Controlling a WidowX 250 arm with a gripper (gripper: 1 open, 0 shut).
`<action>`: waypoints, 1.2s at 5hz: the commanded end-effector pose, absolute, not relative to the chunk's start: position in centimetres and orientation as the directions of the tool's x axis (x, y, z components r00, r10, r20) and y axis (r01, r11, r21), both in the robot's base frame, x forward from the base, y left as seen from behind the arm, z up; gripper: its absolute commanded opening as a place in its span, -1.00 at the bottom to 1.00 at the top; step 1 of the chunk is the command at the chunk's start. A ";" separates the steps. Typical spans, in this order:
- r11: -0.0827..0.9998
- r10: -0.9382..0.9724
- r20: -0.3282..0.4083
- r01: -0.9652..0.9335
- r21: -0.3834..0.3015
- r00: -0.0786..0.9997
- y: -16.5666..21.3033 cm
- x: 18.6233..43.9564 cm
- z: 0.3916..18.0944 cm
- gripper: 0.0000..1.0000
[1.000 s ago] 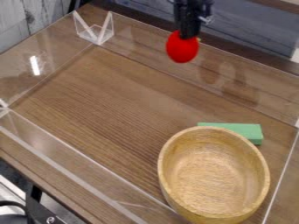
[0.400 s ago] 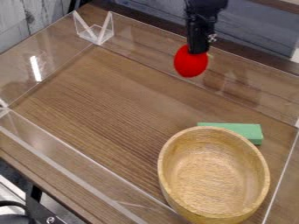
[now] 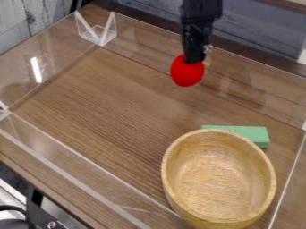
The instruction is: Move the red object to the right side of the table
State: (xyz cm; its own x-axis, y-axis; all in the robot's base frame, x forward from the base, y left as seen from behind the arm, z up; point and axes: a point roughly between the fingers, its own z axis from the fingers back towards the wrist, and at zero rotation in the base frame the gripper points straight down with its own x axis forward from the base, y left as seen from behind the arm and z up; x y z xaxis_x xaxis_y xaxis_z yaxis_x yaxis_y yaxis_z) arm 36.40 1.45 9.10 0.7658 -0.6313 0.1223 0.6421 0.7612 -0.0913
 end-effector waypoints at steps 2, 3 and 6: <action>0.801 -0.592 0.205 0.597 0.040 0.780 0.8 37.1 12.7 -1.00; 0.804 -0.589 0.224 0.591 0.065 0.777 0.5 36.9 12.9 -1.00; 0.814 -0.578 0.265 0.568 0.124 0.772 -0.1 36.9 13.2 -1.00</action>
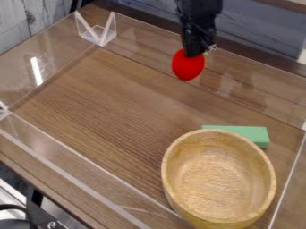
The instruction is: Move the red object to the right side of the table
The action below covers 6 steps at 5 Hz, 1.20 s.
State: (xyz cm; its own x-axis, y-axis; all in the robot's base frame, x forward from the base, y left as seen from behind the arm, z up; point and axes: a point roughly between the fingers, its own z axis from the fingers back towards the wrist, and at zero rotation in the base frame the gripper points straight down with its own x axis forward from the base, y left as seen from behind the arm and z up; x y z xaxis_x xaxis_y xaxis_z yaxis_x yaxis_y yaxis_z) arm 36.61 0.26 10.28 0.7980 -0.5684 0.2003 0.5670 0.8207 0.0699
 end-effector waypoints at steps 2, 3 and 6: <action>0.883 -0.466 0.278 0.460 0.093 0.840 -4.3 37.0 11.7 -1.00; 0.916 -0.398 0.267 0.397 0.061 0.878 -7.3 37.1 10.2 -1.00; 0.881 -0.471 0.237 0.469 0.070 0.850 -5.3 37.6 9.8 -1.00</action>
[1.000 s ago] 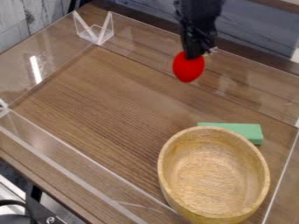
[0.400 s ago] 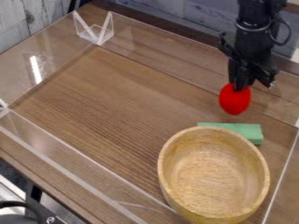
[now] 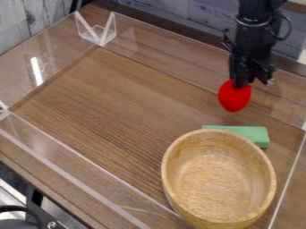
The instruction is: Move the red object to the right side of the table
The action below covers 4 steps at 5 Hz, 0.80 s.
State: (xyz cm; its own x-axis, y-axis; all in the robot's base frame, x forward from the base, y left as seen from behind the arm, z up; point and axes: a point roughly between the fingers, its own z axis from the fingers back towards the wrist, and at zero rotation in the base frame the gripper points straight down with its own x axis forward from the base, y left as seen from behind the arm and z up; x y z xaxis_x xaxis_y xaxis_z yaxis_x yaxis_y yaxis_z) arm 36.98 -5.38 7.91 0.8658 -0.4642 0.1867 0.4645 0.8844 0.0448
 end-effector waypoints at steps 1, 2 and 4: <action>0.874 -0.484 0.220 0.481 0.072 0.847 -4.0 37.4 9.2 -1.00; 0.882 -0.469 0.208 0.466 0.069 0.858 -3.4 37.2 8.1 -1.00; 0.887 -0.461 0.212 0.457 0.074 0.862 -3.8 37.2 7.9 -1.00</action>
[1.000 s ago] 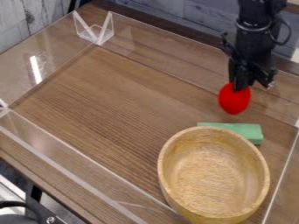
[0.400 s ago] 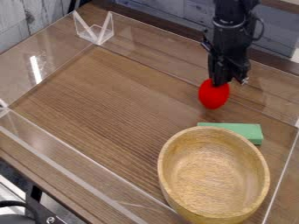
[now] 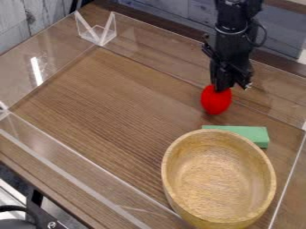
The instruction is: Move the red object to the right side of the table
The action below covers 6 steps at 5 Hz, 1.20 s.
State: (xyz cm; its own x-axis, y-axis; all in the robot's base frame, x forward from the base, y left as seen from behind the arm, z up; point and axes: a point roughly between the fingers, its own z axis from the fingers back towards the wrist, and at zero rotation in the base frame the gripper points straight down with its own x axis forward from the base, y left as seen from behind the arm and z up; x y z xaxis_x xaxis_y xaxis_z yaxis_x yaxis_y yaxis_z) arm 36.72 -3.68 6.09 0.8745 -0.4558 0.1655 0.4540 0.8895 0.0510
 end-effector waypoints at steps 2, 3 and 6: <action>0.873 -0.487 0.230 0.478 0.097 0.842 -3.9 37.3 9.7 -1.00; 0.873 -0.487 0.240 0.474 0.112 0.840 -3.5 37.7 11.2 -1.00; 0.868 -0.495 0.221 0.487 0.092 0.840 -3.7 37.5 9.0 -1.00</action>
State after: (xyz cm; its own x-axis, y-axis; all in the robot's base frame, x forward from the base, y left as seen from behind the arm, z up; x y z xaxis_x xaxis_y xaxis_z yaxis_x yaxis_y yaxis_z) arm 37.01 -3.86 7.53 0.8477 -0.4994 0.1790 0.4953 0.8659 0.0704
